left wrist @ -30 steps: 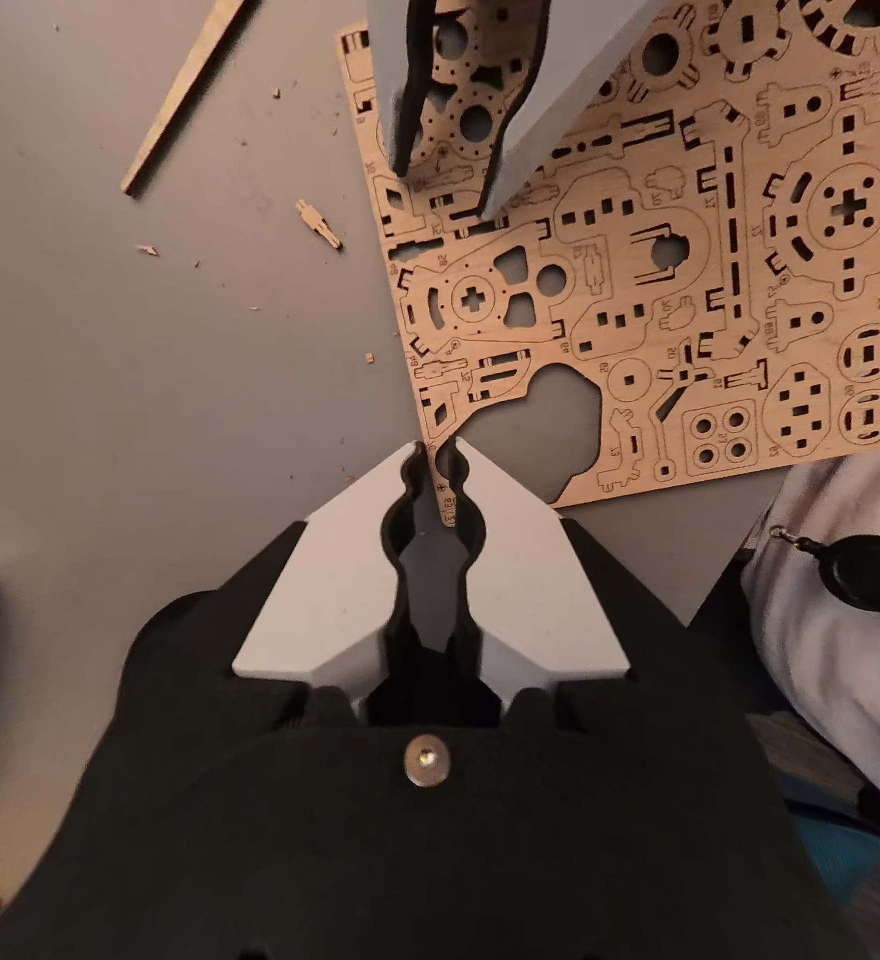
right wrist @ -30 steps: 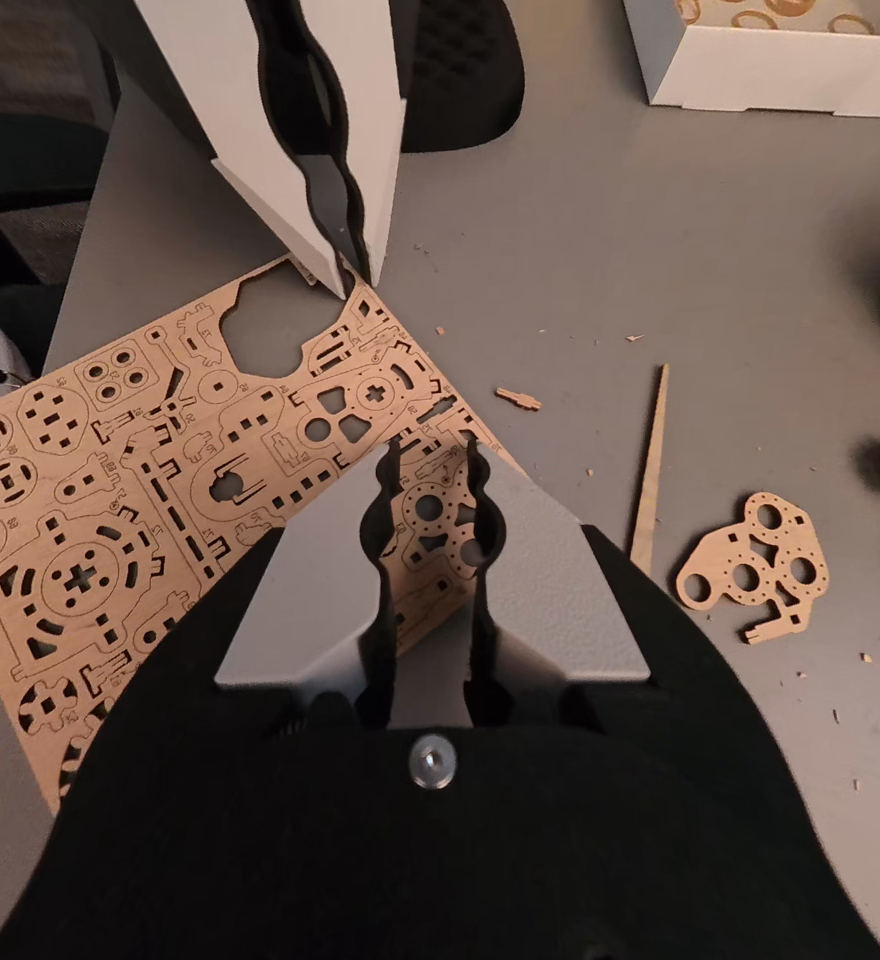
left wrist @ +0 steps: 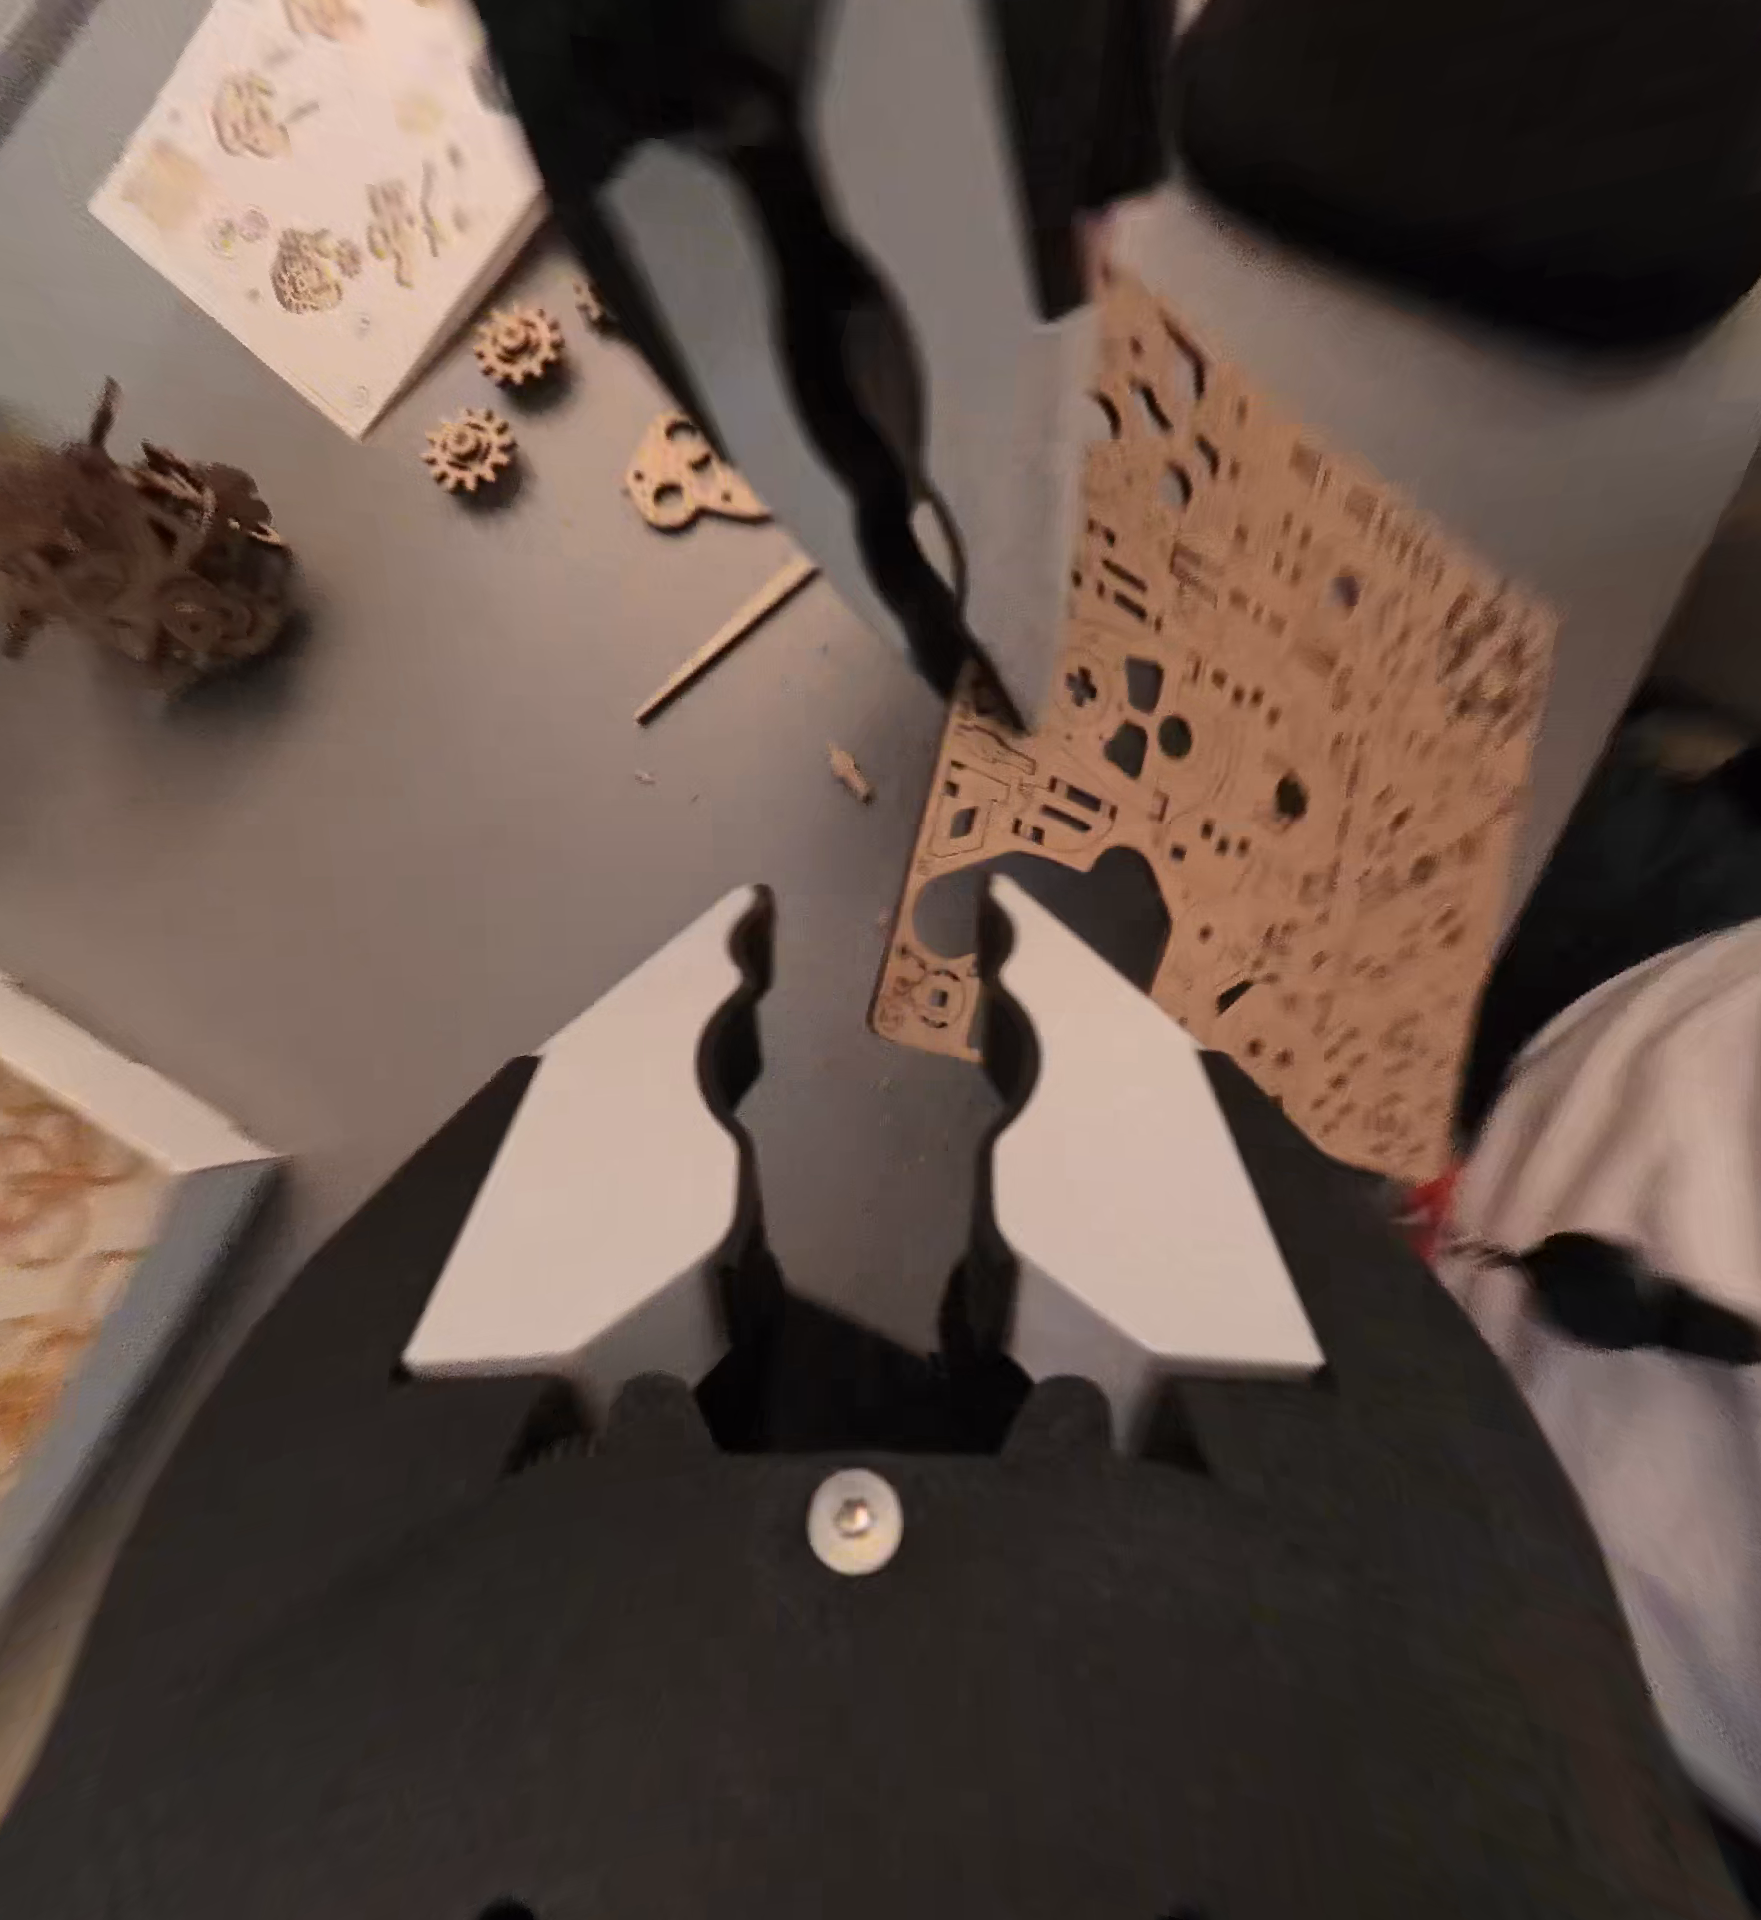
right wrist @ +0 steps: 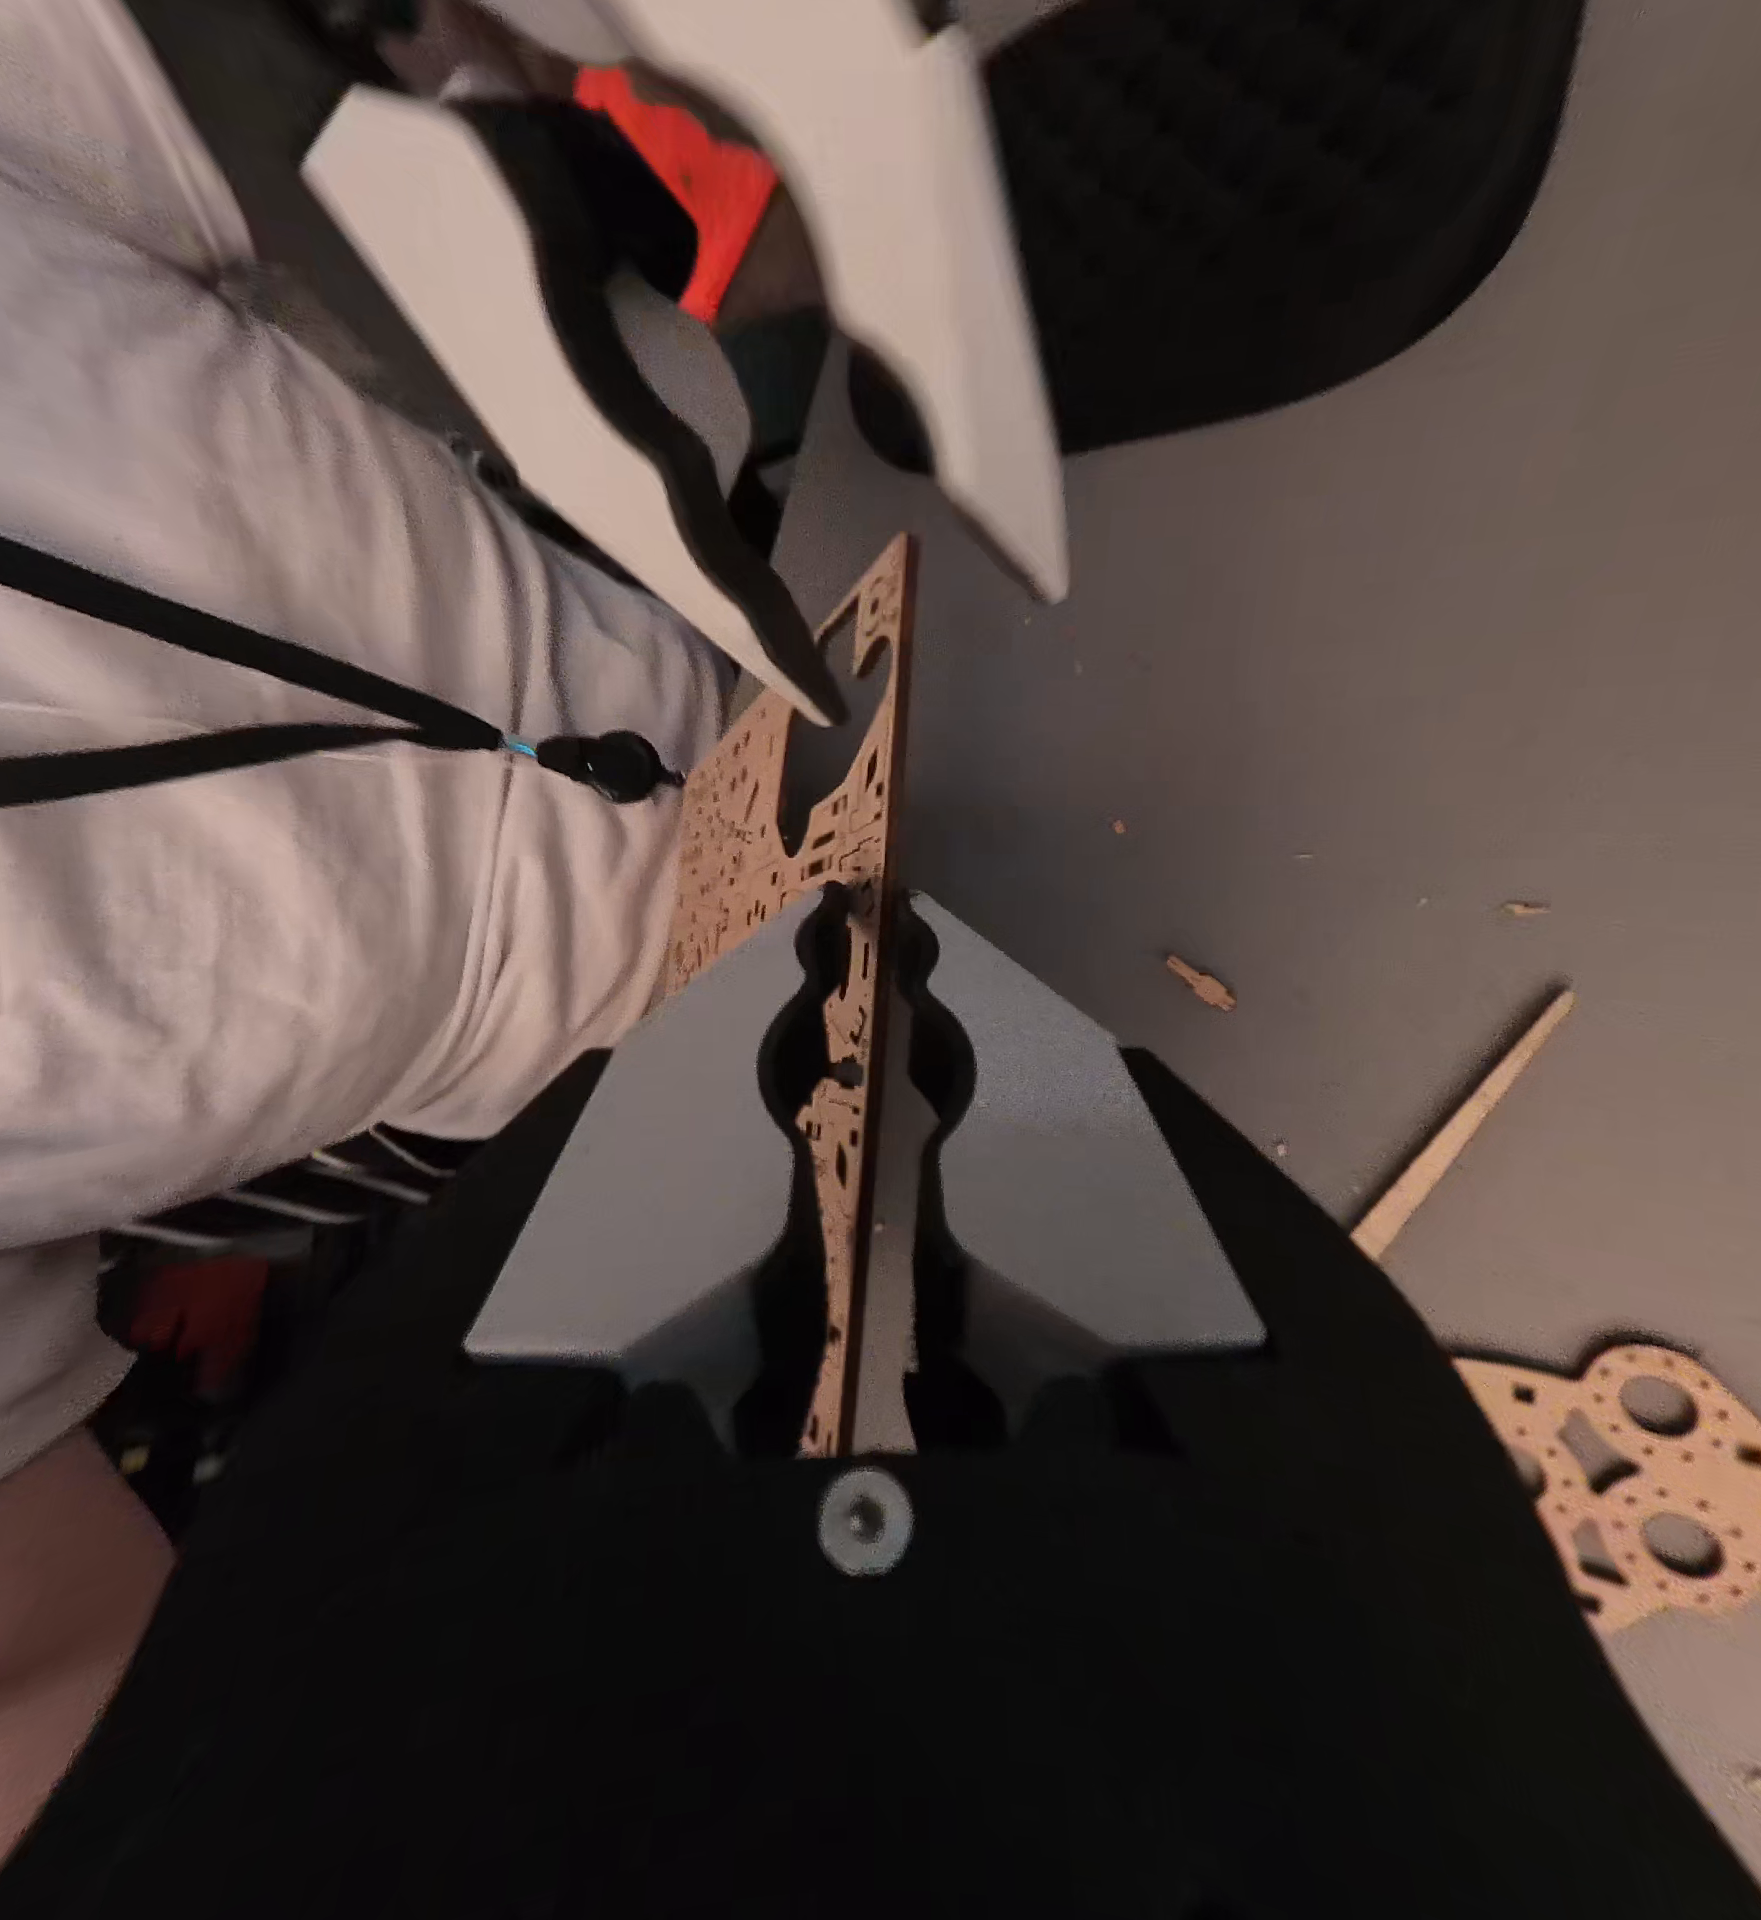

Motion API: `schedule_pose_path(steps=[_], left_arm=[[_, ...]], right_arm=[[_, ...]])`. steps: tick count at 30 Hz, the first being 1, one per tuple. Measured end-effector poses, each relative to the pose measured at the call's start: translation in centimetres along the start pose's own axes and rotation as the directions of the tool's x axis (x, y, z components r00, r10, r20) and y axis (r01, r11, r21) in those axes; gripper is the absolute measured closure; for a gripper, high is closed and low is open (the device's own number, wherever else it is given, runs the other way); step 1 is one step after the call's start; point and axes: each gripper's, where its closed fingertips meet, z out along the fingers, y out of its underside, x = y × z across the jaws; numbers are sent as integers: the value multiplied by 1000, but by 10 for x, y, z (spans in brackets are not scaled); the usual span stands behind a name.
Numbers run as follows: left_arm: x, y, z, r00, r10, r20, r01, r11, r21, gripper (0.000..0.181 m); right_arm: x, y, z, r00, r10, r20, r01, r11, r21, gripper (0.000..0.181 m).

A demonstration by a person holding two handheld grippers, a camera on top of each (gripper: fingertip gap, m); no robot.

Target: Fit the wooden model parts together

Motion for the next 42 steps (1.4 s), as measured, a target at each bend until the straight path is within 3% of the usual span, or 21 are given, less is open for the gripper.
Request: schedule_pose_path(steps=[3, 5, 7, 10, 14, 20, 25, 34, 39, 42], left_arm=[[-2, -19, -8, 936, -241, -257, 296, 933, 203, 99], [10, -30, -13, 809, -294, -509, 461, 855, 238, 115], [21, -38, -13, 666, -313, -677, 570, 799, 192, 130], [31, -40, -6, 586, -285, -759, 583, 798, 151, 162], [33, -49, -4, 632, -221, -743, 547, 806, 226, 180], [26, -55, -4, 721, -221, -657, 513, 807, 292, 180], [24, -52, -3, 711, -256, -655, 535, 802, 267, 180], [27, -49, -1, 730, -260, -632, 520, 811, 268, 180], [30, -48, -3, 695, -229, -682, 534, 799, 276, 180], [30, -47, -1, 721, -209, -661, 511, 805, 302, 181]], right_arm=[[-3, 4, -9, 998, -18, -53, 21, 998, 67, 175], [-7, 2, -15, 996, -40, -86, 50, 992, 116, 174], [-9, -4, -21, 991, -56, -124, 76, 984, 163, 175], [-14, -9, -31, 982, -78, -173, 112, 974, 196, 175], [-24, -19, -37, 977, -77, -200, 131, 954, 271, 176], [-18, -24, -45, 958, 55, -281, 53, 931, 361, 176], [-15, -29, -45, 946, 141, -292, -10, 913, 408, 175], [-14, -26, -40, 923, 160, -351, -44, 947, 317, 176], [-16, -25, -38, 908, 141, -395, -32, 962, 271, 177], [-15, -24, -36, 906, 152, -396, -46, 963, 264, 177]])
